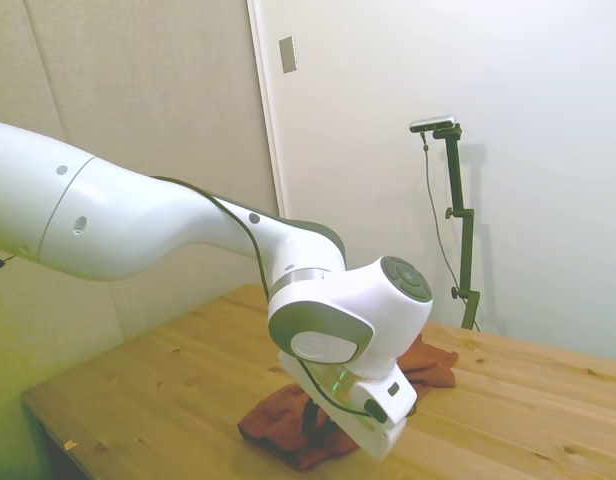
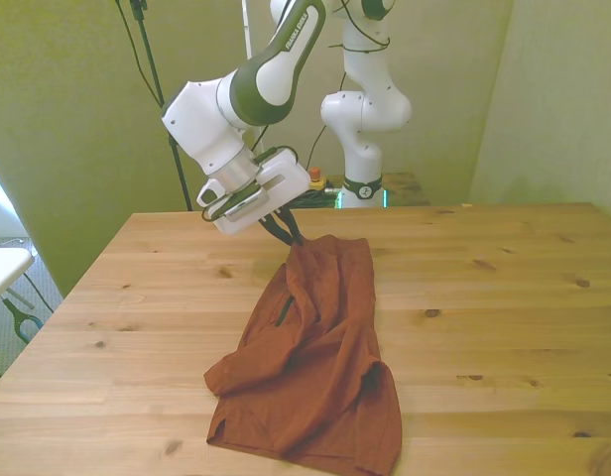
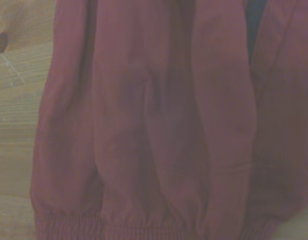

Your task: Unfold the shorts

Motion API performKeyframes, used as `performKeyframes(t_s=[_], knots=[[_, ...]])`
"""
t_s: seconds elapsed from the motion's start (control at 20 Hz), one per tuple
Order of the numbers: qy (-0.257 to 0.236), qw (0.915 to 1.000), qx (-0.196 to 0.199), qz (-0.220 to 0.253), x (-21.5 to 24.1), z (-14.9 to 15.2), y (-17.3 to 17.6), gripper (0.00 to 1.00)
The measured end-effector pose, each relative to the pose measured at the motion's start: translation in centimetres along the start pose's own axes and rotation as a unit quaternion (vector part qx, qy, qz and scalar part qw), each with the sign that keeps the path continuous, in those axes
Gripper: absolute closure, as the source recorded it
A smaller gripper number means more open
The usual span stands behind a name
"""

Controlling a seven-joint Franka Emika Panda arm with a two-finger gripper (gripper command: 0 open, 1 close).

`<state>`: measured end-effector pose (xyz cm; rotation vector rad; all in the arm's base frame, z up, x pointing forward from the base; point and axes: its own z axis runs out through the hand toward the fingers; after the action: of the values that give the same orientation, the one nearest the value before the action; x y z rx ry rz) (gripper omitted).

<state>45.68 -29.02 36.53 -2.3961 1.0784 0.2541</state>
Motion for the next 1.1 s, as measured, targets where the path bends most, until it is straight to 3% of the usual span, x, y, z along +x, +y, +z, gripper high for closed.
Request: performKeyframes(t_s=[0.45,0.8,1.1], knots=[[-0.004,1.0,0.002,0.001,-0.1,-0.3,0.4,1.0],[0.004,0.9999,0.01,-0.009,-0.9,-2.2,-0.3,1.0],[0.01,0.9993,0.012,-0.034,-2.0,-4.2,-3.1,1.0]])
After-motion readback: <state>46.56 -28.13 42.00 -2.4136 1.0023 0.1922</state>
